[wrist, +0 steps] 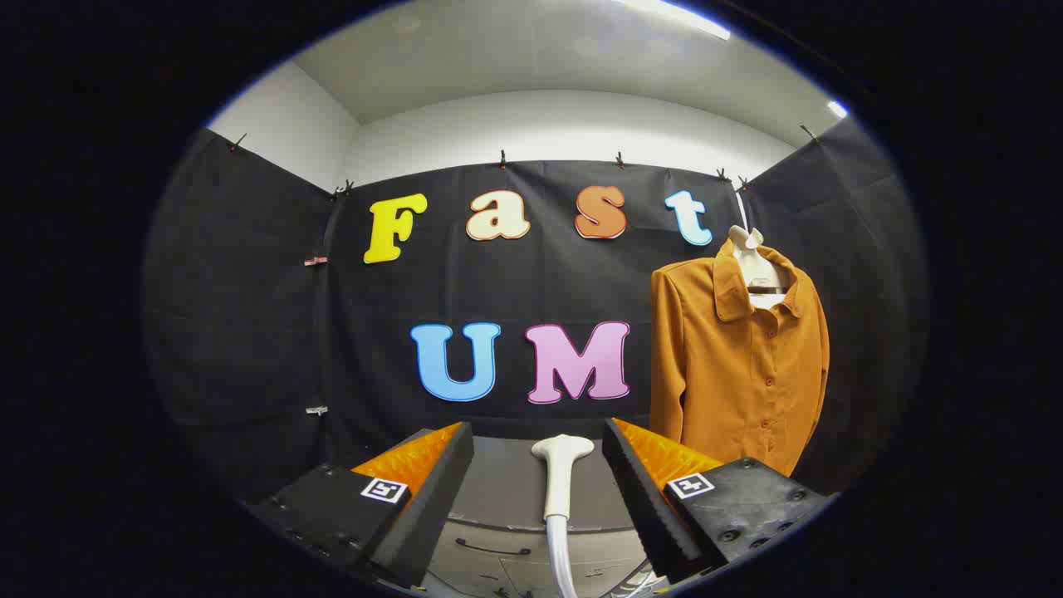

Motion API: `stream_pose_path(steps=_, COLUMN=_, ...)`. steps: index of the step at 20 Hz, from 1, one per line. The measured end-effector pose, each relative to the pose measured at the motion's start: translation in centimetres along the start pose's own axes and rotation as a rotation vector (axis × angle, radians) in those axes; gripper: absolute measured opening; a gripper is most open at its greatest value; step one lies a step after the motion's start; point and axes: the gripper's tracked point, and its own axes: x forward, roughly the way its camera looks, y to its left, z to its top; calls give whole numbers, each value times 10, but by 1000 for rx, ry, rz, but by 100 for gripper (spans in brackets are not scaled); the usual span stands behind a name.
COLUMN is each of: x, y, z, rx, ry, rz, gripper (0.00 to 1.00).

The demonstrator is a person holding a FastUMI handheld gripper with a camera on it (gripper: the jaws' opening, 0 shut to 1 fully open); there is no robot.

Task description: Iron the clothes twice with a garment steamer, once on the left side and once on the right side.

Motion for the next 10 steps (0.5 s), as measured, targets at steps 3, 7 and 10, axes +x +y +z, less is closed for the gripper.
stream_pose_path(steps=3, x=-1, y=2, z=2, rx=-8, ry=-13, rz=1, gripper=98)
stream_pose_path(steps=7, x=-2, y=2, z=1, rx=-19, ry=-19, rz=-6, gripper=98)
stream_pose_path(steps=10, x=-2, y=0, z=-1, rx=-20, ry=-16, rz=-17, gripper=98)
